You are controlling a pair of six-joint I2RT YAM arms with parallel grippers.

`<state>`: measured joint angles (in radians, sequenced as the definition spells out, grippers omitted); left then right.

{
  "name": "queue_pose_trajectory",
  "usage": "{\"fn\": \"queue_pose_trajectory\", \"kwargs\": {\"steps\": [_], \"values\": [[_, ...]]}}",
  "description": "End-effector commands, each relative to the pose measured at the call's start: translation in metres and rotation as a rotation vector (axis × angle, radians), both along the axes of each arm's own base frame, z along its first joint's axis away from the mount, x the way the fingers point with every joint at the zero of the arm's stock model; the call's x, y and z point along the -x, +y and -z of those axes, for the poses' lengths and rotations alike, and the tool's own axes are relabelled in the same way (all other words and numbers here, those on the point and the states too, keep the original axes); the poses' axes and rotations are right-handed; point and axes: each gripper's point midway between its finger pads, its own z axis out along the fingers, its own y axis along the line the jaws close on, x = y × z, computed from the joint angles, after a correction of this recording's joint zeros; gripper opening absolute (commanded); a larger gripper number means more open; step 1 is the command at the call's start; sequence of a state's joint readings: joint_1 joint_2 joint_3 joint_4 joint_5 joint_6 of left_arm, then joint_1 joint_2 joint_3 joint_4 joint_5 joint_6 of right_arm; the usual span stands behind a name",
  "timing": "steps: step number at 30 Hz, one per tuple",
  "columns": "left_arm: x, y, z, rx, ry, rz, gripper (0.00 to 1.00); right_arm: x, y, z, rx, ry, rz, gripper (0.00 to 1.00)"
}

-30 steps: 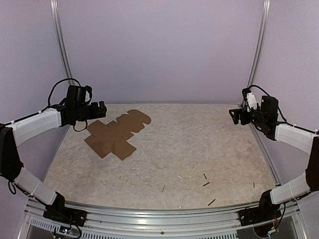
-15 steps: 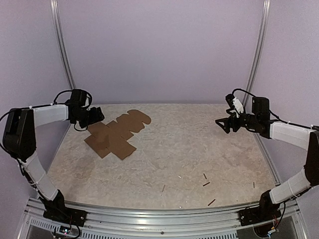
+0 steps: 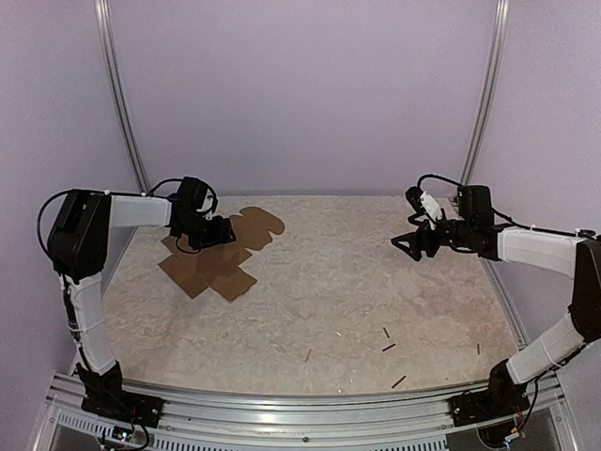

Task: Fold the paper box

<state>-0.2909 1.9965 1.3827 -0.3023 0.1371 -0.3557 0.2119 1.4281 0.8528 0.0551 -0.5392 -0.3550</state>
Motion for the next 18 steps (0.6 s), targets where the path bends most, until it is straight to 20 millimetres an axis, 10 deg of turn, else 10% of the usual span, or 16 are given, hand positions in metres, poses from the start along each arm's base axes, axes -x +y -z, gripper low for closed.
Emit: {"fn": "queue_pose_trajectory", "kwargs": {"steps": [1,9,18], "values": [[0.01,-0.021,0.026,-0.025,0.075,0.068,0.75,0.001,0.002,-0.004,0.0,-0.001,-0.017,0.91],[0.037,-0.079,0.057,-0.088,0.128,0.223,0.75,0.002,0.002,-0.005,-0.004,0.001,-0.016,0.9],[0.17,-0.172,0.096,-0.266,0.141,0.685,0.73,0.004,0.004,-0.005,-0.013,0.009,-0.03,0.9]]}}
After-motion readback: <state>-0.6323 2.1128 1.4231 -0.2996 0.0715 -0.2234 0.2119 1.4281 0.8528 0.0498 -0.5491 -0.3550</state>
